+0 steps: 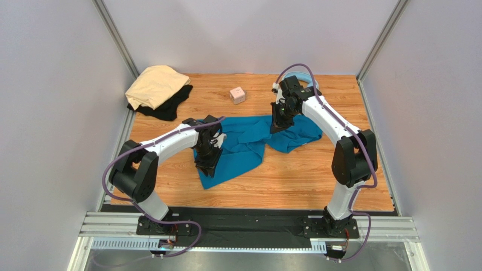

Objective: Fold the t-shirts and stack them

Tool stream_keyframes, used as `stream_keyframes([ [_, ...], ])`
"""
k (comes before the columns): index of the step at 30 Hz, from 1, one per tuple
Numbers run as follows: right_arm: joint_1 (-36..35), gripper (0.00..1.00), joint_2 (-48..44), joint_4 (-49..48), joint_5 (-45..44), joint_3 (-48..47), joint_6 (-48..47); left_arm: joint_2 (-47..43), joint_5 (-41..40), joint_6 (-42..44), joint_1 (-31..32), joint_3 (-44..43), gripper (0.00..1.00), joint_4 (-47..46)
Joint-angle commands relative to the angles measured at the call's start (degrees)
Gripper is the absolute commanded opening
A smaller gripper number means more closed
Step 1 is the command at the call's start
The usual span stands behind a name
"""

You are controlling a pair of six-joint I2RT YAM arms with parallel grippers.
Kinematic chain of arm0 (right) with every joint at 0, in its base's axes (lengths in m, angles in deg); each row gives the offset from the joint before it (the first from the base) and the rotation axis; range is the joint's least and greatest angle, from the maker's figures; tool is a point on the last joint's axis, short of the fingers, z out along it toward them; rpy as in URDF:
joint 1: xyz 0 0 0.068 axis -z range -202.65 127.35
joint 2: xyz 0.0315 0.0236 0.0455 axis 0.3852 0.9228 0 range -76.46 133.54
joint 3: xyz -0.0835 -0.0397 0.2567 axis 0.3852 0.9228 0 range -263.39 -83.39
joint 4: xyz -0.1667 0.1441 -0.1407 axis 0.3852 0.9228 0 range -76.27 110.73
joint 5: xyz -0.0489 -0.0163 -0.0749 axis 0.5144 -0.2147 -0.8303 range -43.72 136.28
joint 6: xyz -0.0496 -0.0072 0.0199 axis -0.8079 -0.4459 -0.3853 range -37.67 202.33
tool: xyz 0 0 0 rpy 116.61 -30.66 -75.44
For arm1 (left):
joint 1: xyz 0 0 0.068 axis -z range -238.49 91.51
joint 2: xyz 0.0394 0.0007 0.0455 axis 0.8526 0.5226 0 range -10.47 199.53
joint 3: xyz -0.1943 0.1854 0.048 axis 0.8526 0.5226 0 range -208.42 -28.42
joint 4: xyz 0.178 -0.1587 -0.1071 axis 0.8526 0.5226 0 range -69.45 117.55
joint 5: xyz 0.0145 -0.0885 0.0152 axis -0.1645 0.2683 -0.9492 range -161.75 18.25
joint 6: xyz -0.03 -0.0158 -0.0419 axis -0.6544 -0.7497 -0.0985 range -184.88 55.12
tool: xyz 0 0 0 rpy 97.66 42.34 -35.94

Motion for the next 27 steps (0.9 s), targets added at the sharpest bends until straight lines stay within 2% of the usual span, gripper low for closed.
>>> stream_keyframes([
  [1, 0.3, 0.00, -2.0, -1.8, 0.8, 0.7, 0.4, -0.7, 1.0, 0.8, 0.6, 3.3, 0.37, -0.7],
  [15, 0.8, 0.00, -2.7, -2.0, 1.3, 2.0, 0.5, 3.1, 2.6, -0.4, 1.3, 4.5, 0.37, -3.7],
  [27, 1.4, 0.00, -3.1, -2.0, 1.9, 2.7, 0.4, 9.4, 0.7, -0.1, 2.3, 4.6, 0.38, -6.0],
])
